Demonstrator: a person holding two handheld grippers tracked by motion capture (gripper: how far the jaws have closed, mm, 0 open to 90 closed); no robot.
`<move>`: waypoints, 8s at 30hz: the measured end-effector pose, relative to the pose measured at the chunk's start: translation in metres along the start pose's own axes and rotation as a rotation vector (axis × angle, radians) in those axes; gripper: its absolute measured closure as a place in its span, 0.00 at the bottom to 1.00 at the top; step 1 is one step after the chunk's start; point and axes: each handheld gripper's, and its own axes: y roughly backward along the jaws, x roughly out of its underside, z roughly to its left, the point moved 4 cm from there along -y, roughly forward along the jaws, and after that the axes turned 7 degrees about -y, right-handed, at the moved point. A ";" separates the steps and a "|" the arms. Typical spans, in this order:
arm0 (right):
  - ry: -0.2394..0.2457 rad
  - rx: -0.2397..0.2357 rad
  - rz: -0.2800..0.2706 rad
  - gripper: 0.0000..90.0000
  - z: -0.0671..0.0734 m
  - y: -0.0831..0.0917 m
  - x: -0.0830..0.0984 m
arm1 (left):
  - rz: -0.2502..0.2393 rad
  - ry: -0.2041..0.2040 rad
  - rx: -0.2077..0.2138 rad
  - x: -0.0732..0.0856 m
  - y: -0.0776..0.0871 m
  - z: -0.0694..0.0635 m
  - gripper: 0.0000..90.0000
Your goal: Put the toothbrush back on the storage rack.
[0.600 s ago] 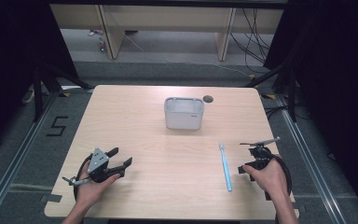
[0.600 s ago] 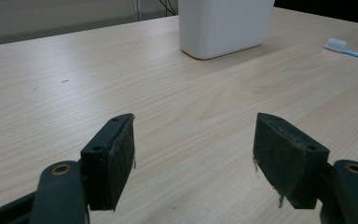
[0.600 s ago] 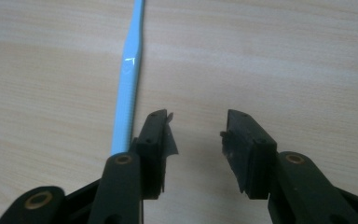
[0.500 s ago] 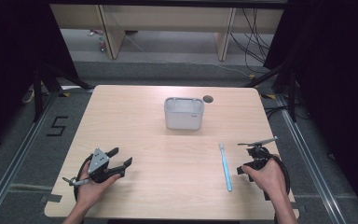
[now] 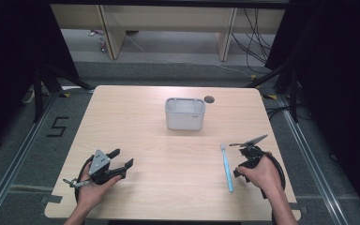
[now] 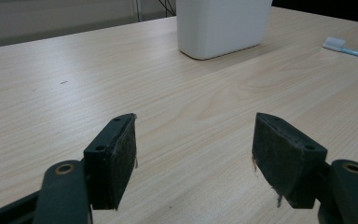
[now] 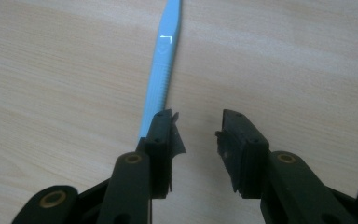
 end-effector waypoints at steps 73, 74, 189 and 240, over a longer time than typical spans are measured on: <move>-0.130 0.147 0.132 0.88 0.043 -0.031 -0.039 | 0.000 -0.019 0.013 0.000 0.001 -0.003 0.34; -0.144 0.147 0.128 0.88 0.044 -0.028 -0.040 | 0.001 -0.020 0.012 0.000 0.001 -0.003 0.34; 0.180 -0.098 -0.940 0.88 0.052 0.034 -0.046 | 0.001 -0.012 0.007 0.000 0.002 -0.005 0.35; 0.206 -0.099 -1.055 0.88 0.074 0.057 -0.078 | 0.003 -0.025 0.008 0.000 0.002 -0.007 0.35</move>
